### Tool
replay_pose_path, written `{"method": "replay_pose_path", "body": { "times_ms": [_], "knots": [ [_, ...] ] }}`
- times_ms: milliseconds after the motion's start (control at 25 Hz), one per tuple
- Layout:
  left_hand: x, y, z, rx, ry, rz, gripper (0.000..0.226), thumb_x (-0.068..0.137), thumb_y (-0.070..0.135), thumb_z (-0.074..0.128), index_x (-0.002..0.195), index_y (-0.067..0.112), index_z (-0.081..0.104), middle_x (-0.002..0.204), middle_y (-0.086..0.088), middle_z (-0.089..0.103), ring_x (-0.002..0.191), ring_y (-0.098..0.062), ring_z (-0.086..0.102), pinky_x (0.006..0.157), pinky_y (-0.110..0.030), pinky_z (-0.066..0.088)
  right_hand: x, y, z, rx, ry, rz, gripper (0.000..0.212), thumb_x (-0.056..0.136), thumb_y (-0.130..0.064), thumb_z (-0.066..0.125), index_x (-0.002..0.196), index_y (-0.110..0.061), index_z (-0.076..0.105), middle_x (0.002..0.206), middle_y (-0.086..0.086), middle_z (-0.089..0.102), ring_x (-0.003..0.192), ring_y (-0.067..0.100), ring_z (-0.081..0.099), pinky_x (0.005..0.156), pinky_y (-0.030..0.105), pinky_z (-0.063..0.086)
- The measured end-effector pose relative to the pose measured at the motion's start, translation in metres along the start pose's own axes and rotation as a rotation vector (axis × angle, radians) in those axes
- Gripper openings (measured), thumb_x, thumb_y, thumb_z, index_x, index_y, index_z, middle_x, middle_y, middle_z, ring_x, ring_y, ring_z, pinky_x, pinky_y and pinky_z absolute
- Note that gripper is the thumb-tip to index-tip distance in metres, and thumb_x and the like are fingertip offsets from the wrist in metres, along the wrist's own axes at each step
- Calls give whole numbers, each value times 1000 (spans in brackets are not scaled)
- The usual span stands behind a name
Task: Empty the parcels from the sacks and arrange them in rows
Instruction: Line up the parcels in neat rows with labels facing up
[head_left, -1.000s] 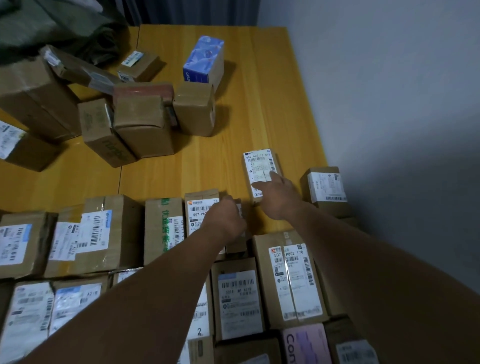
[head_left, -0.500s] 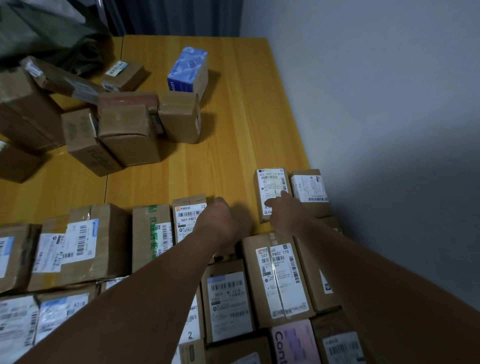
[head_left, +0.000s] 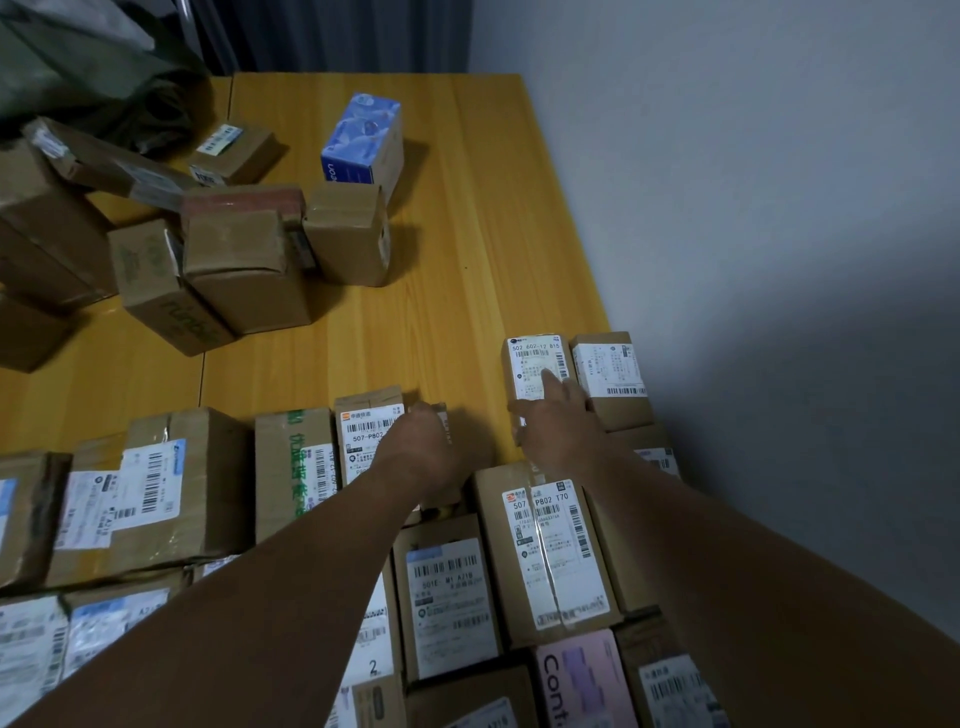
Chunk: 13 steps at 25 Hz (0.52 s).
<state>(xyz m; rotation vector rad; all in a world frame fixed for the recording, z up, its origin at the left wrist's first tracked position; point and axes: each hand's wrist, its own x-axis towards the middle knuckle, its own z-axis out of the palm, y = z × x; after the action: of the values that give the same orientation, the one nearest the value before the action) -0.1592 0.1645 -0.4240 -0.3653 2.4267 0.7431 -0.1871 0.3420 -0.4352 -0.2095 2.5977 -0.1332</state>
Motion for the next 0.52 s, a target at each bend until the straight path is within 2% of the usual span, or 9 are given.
{"method": "replay_pose_path", "body": {
  "times_ms": [80, 200, 360, 520],
  "knots": [
    [-3, 2, 1, 21, 6, -8, 32, 89, 7, 57, 119, -3, 54, 115, -17, 63, 108, -31, 62, 72, -30, 42, 5, 4, 10, 36, -85, 14, 37, 103, -37, 47, 138, -30, 55, 166, 14, 4, 148, 40, 7, 118, 50, 22],
    [-3, 3, 3, 16, 13, -25, 36, 88, 4, 58, 123, -2, 51, 115, -17, 63, 107, -31, 62, 72, -31, 43, 7, 9, 15, 102, -92, 22, 36, 100, -44, 43, 125, -27, 62, 162, 16, 24, 149, 40, 11, 118, 49, 21],
    [-4, 5, 4, 25, 9, -22, 36, 88, 2, 58, 122, -2, 50, 112, -16, 63, 104, -31, 62, 70, -32, 43, 1, 7, 4, 79, -105, 36, 43, 98, -43, 53, 138, -27, 56, 167, 14, 3, 151, 38, 3, 120, 51, 20],
    [-2, 2, 1, 7, 5, -28, 29, 87, 5, 59, 115, -2, 54, 110, -17, 64, 101, -32, 63, 68, -31, 43, -3, 1, -2, 36, -156, 79, 38, 96, -41, 55, 129, -26, 61, 164, 9, 11, 146, 38, 17, 114, 55, 30]
  ]
}}
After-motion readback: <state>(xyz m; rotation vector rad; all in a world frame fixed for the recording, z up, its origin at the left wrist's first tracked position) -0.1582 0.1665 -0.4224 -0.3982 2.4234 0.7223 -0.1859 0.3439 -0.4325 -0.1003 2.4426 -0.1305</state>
